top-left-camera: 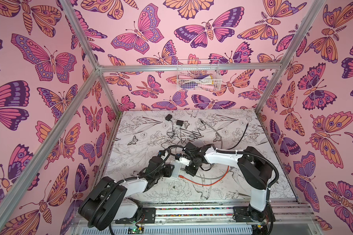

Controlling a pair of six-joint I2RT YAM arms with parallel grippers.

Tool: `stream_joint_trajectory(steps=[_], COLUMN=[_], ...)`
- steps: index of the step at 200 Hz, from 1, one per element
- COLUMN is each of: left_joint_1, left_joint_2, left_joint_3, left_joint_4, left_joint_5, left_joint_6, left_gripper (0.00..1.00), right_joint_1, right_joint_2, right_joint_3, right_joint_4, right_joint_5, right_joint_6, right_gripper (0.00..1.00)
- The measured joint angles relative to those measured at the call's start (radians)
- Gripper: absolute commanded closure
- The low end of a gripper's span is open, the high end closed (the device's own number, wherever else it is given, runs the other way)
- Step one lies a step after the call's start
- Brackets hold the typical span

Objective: Insert the plug into the switch port

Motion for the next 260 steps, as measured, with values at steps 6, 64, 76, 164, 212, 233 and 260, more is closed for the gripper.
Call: stream_joint_trajectory(steps=[6, 64, 76, 164, 212, 233, 260], left_joint_1=[-0.004, -0.036, -0.042, -0.062, -0.064, -0.027, 0.058], left_joint_2=[0.003, 0.032, 0.040, 0.053, -0.034, -0.109, -0.209], left_joint_3=[0.001, 0.016, 0.023, 0.042, 0.040, 0.040, 0.064], left_joint_4=[0.005, 0.028, 0.031, 0.026, -0.102, -0.198, -0.300], left_joint_5=[-0.006, -0.053, -0.063, -0.106, -0.150, -0.130, -0.081], left_joint_6=[0.000, 0.014, 0.019, 0.044, 0.039, 0.028, 0.018], left_gripper=[0.63, 0.63, 0.63, 0.64, 0.60, 0.55, 0.47], right_joint_1=[-0.001, -0.005, -0.008, -0.018, -0.018, -0.014, -0.002], right_joint_2=[0.000, 0.005, 0.011, 0.054, 0.040, 0.024, 0.011], right_joint_3=[0.000, 0.008, 0.016, 0.086, 0.055, 0.013, -0.021], right_joint_4=[0.000, -0.007, -0.020, -0.102, -0.035, 0.070, 0.243], right_joint_5=[-0.001, -0.018, -0.025, -0.051, -0.051, -0.053, -0.072], right_joint_6=[0.001, -0.020, -0.031, -0.052, -0.048, -0.028, 0.002], right_gripper=[1.00, 1.00, 1.00, 1.00, 0.91, 0.80, 0.70])
